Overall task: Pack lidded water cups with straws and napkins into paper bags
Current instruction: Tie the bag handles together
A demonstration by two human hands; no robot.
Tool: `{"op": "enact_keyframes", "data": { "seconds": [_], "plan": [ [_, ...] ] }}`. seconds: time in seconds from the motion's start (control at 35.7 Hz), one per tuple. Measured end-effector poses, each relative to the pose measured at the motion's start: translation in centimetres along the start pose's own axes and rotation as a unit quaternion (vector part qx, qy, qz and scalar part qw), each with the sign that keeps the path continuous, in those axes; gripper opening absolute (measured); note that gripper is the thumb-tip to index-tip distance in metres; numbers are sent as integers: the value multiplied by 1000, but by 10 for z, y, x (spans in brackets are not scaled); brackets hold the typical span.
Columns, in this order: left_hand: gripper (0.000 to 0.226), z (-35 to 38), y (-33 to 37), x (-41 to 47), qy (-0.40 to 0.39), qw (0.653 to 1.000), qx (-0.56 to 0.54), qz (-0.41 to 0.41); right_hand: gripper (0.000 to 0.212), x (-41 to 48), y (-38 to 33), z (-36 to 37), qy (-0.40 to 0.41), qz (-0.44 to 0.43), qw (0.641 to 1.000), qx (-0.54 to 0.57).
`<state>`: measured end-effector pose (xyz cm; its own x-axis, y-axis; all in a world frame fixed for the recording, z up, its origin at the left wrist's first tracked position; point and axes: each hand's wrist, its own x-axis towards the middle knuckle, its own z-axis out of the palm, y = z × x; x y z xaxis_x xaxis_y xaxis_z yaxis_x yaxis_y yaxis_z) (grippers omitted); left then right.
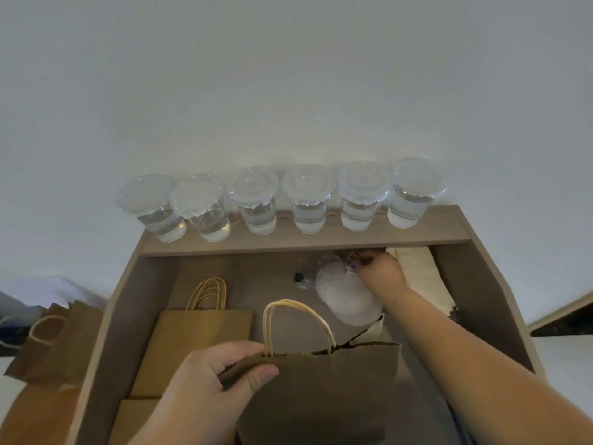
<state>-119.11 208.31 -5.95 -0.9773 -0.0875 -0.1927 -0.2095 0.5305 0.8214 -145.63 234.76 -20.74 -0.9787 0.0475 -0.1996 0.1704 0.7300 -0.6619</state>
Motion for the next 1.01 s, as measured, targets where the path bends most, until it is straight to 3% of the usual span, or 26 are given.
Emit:
{"op": "enact_keyframes", "data": {
  "seconds": [0.2,0.34,0.45,0.81,0.92,1.01],
  "plan": [
    [24,-1,0,3,-1,1000,7,3,15,11,-4,7,2,9,999,-38],
    [27,-4,5,6,-13,999,8,32,38,13,-5,9,44,15,998,-42],
    [23,-6,9,6,-31,999,13,40,28,12,-10,9,60,-16,997,-47],
    [31,-9,8,-4,-28,998,26,49,26,11,-11,3,57,-13,997,-53],
    [30,-9,11,-8,-31,997,46,60,18,-9,-11,-5,71,-52,996,10],
    [46,-9,13,-12,-53,994,74,66,3,-50,-5,-9,62,-86,991,80]
  ]
}}
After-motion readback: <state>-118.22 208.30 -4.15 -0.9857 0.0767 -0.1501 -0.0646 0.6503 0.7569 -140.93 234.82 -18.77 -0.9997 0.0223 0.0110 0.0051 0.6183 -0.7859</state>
